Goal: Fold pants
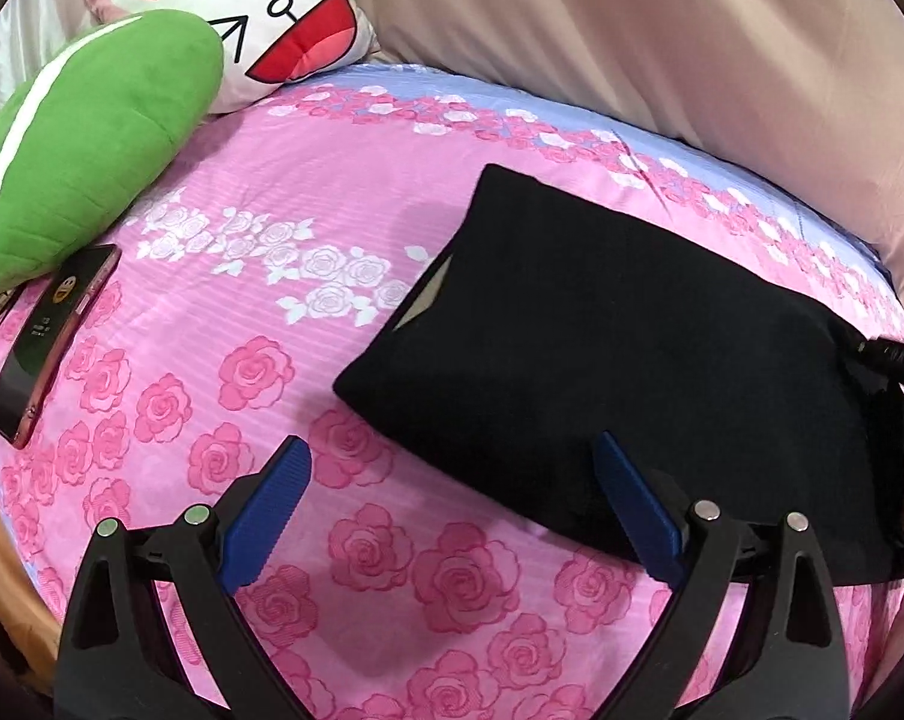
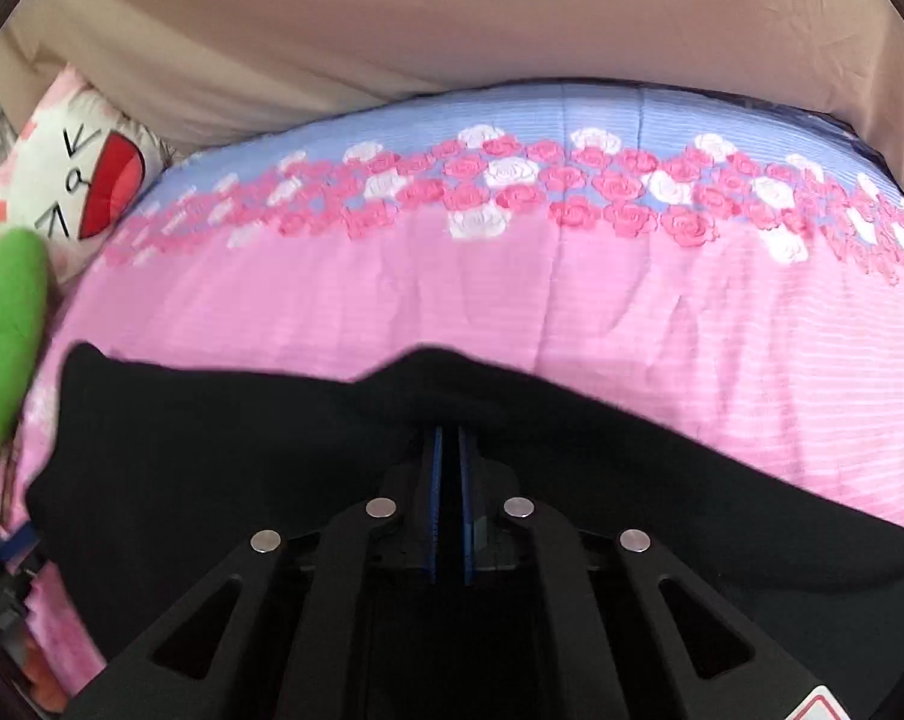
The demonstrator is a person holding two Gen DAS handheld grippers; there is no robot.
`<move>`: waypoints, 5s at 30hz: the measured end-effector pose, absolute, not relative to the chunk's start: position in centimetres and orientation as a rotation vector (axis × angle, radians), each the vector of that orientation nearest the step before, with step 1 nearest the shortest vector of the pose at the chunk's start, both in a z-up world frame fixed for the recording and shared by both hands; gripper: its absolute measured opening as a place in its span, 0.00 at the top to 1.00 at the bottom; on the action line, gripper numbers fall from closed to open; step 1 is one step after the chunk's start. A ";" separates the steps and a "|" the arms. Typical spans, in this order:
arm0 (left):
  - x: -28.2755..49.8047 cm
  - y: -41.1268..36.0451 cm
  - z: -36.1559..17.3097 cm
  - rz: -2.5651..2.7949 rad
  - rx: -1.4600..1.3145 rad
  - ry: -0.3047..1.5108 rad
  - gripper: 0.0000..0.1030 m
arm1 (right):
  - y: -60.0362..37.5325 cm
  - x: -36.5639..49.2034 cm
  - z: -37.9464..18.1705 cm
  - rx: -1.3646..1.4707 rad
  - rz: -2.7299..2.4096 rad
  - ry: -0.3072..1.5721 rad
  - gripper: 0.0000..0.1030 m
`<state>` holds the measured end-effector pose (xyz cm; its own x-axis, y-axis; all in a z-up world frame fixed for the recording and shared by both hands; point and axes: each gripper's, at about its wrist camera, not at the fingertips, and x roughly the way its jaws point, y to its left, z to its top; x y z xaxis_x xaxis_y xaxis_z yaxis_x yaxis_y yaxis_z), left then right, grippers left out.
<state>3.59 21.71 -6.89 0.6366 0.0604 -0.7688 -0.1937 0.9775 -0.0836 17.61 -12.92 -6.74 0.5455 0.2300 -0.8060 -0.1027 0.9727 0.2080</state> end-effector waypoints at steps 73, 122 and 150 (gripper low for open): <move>-1.3 8.0 0.3 -0.039 0.037 0.705 0.09 | -23.6 -3.6 5.8 0.335 0.280 0.505 0.85; 5.3 -0.7 -2.3 -0.557 -0.226 0.953 0.83 | -34.7 -5.1 -4.6 0.575 0.080 0.688 0.66; 0.6 2.9 -3.5 -0.180 0.071 0.848 0.42 | -26.5 3.6 -0.8 0.345 0.221 0.744 0.95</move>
